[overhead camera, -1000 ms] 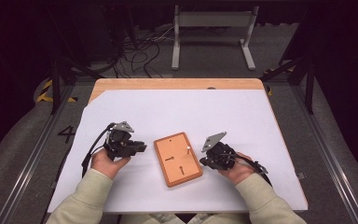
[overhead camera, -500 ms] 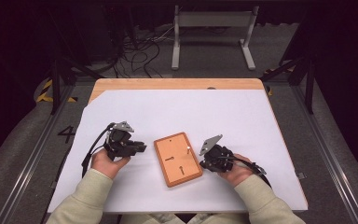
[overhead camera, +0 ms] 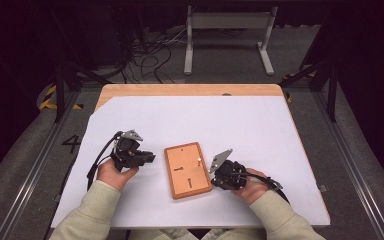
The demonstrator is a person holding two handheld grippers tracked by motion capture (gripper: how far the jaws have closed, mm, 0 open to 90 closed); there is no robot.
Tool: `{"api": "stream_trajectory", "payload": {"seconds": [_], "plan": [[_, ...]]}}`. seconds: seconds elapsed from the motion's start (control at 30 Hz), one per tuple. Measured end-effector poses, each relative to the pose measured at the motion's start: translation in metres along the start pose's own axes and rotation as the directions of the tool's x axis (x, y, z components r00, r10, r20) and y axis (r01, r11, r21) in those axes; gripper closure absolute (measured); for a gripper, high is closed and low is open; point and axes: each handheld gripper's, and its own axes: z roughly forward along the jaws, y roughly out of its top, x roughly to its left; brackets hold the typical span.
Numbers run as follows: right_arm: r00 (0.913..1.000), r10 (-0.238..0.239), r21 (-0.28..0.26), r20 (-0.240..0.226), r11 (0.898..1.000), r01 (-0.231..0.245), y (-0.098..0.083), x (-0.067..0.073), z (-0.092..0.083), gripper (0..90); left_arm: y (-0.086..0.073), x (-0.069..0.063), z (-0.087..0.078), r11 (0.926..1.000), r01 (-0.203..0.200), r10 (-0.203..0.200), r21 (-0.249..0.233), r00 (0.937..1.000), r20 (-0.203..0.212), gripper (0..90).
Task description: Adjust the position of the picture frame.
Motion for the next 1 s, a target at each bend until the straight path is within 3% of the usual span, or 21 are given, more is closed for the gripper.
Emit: {"api": "stream_trajectory", "payload": {"seconds": [0.13, 0.4, 0.57, 0.67, 0.77, 0.97, 1.0], "plan": [[0.9998, -0.019, -0.004, -0.009, 1.0, 0.019, 0.005, 0.006, 0.003, 90.0, 0.0, 0.002, 0.001, 0.9999, 0.012, -0.012, 0.006, 0.9999, -0.012, 79.1], [0.9975, -0.066, -0.035, -0.026, 0.997, 0.065, 0.024, 0.023, 0.016, 90.0, 0.004, 0.015, 0.01, 0.9976, 0.07, -0.069, 0.005, 0.9933, -0.093, 82.9], [0.9958, -0.092, -0.077, 0.002, 0.993, 0.091, 0.037, 0.036, 0.025, 90.0, 0.013, 0.02, 0.018, 0.9969, 0.079, -0.076, 0.011, 0.9882, -0.133, 89.2], [0.995, -0.099, -0.081, 0.008, 0.992, 0.1, 0.038, 0.037, 0.026, 90.0, 0.018, 0.024, 0.023, 0.9957, 0.092, -0.09, 0.011, 0.9865, -0.137, 89.3], [0.9952, -0.098, -0.078, 0.005, 0.992, 0.098, 0.033, 0.035, 0.021, 90.0, 0.021, 0.033, 0.033, 0.988, 0.152, -0.148, 0.028, 0.9835, -0.104, 89.4], [0.9988, -0.018, -0.13, 0.045, 0.991, 0.024, 0.018, 0.018, 0.0, 90.0, 0.034, 0.036, 0.044, 0.988, 0.152, -0.149, 0.03, 0.9853, -0.084, 89.4], [0.9986, -0.007, -0.138, 0.053, 0.99, 0.014, 0.015, 0.014, -0.005, 90.0, 0.035, 0.036, 0.049, 0.9854, 0.163, -0.158, 0.05, 0.9839, -0.083, 89.4]]}}
